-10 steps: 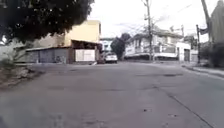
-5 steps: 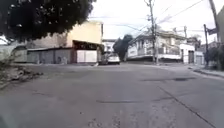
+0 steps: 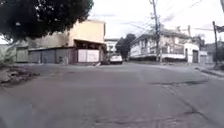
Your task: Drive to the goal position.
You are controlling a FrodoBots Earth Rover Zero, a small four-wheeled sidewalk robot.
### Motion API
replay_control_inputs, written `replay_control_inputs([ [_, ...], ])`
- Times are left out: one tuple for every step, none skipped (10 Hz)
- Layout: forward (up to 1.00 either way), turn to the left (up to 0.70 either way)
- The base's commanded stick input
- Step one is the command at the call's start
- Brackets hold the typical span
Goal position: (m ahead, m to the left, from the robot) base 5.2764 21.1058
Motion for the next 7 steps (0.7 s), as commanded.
replay_control_inputs([
  [1.0,0.07],
  [1.0,0.07],
  [1.0,0.07],
  [1.0,0.07],
  [1.0,0.07],
  [1.0,0.07],
  [1.0,0.07],
])
